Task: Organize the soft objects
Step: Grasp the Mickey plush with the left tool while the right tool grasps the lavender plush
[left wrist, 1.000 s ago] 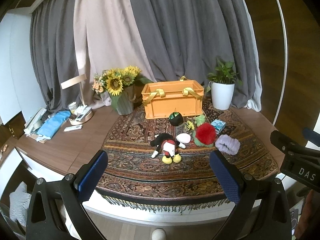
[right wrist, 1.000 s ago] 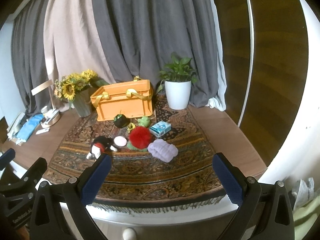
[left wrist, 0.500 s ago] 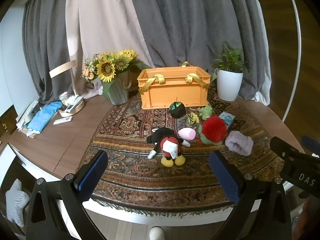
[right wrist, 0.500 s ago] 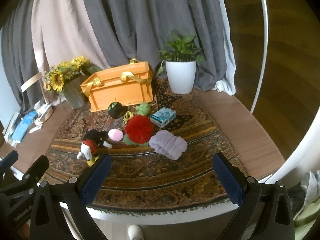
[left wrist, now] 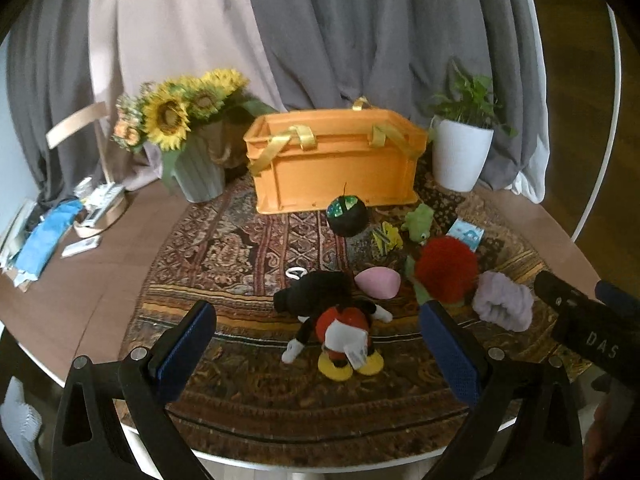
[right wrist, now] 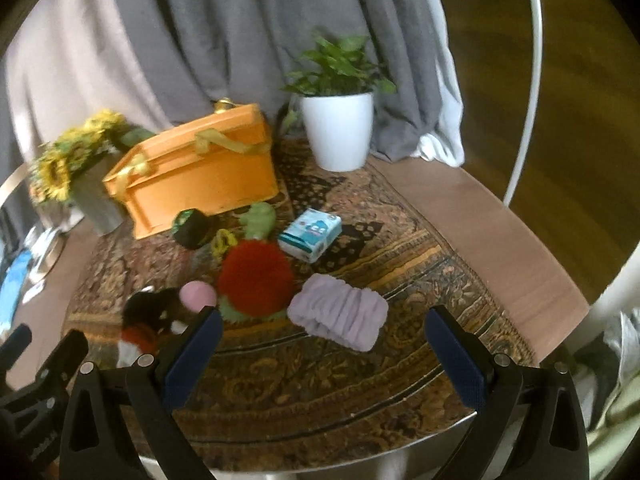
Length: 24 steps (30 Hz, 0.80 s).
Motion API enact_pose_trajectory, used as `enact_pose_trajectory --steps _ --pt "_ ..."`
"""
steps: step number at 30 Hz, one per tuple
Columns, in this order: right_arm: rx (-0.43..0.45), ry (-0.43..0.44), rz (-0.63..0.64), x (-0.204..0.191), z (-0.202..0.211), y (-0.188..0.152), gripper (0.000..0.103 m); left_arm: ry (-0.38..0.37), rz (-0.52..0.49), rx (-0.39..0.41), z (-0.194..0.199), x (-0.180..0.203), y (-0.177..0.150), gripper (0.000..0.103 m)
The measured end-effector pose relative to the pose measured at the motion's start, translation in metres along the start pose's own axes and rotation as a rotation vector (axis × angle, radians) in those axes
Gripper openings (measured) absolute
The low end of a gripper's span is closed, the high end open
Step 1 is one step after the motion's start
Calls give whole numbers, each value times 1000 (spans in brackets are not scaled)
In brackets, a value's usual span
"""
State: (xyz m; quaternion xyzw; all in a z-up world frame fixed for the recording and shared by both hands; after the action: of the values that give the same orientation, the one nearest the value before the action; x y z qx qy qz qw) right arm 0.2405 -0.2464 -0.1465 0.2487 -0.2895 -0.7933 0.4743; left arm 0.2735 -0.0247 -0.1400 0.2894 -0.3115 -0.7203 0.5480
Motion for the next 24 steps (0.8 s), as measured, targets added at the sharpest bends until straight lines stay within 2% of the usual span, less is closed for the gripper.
enact_pose_trajectory --steps 7,14,19,22,24 --pt "-57 -31 -49 7 -42 -3 102 -16 30 -110 -46 0 -10 103" --pt "-174 18 -4 18 -94 -18 102 63 56 -177 -75 11 -25 100" --pt "-216 40 35 20 -116 -22 102 104 69 -207 -89 16 -31 96" --pt "-243 57 56 19 -126 -27 98 127 70 -214 -97 17 -33 91" --pt "-253 66 63 17 -130 -29 94 130 78 -225 -103 18 -36 80"
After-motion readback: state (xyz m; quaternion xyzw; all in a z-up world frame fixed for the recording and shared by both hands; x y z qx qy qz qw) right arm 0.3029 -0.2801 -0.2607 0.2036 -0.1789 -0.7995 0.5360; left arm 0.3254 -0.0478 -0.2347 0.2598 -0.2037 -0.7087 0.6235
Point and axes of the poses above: each gripper's, at about its wrist camera, not at the fingertips, and z roughly against the way its jaws point, x to its right, y to its top, the point moved 8 cm from there along -z, roughly the way its jaws point, and after that the axes turned 3 degrees about -z, right-handed, at the moved point
